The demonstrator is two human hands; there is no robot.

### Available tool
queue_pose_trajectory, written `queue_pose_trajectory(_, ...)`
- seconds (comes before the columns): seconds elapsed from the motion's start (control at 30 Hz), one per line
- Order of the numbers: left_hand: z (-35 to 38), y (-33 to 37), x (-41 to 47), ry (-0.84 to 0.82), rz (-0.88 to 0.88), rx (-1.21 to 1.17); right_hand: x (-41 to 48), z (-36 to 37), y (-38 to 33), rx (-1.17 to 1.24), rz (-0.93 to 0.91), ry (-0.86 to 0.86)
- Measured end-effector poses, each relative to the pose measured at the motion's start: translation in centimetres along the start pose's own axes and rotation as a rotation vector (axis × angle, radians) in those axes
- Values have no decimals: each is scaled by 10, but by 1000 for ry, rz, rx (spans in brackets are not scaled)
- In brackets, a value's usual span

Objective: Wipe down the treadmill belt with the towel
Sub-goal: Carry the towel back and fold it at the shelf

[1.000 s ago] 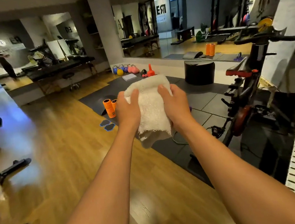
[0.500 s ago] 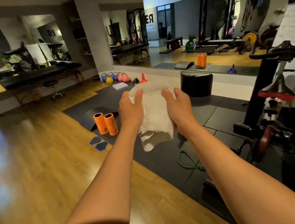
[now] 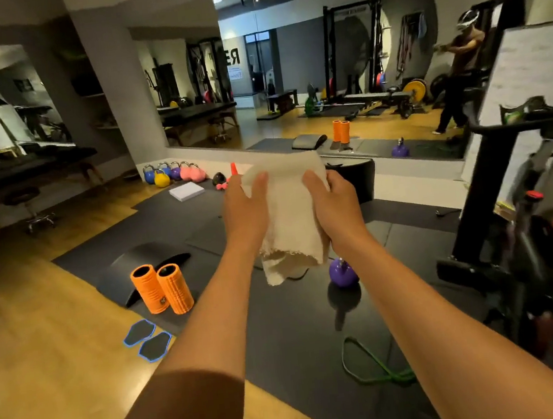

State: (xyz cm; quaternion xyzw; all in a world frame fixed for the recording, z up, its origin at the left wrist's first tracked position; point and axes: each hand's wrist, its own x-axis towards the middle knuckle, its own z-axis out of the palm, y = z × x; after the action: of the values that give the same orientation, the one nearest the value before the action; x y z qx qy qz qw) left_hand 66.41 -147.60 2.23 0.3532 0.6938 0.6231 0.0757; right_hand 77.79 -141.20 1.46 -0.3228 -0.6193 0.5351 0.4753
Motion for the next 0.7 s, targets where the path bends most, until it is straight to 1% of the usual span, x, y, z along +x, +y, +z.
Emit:
queue_pose_trajectory(0.17, 8, -26, 116, -23, 8, -11, 105, 63, 21, 4, -12, 29)
queue_pose_trajectory(0.33, 21, -82, 241, -41, -20, -88, 218, 130, 60, -39, -4, 36)
queue_pose_trajectory(0.4, 31, -106, 289, -77, -32, -136, 263, 152, 79, -47, -4, 54)
queue_pose_trajectory(0.57, 58, -149, 420, -146, 20, -111, 372, 199, 114, -69, 45, 106)
queue_pose_trajectory(0.7, 101, -166, 514, -196, 61, -109, 456, 219, 130, -83, 60, 188)
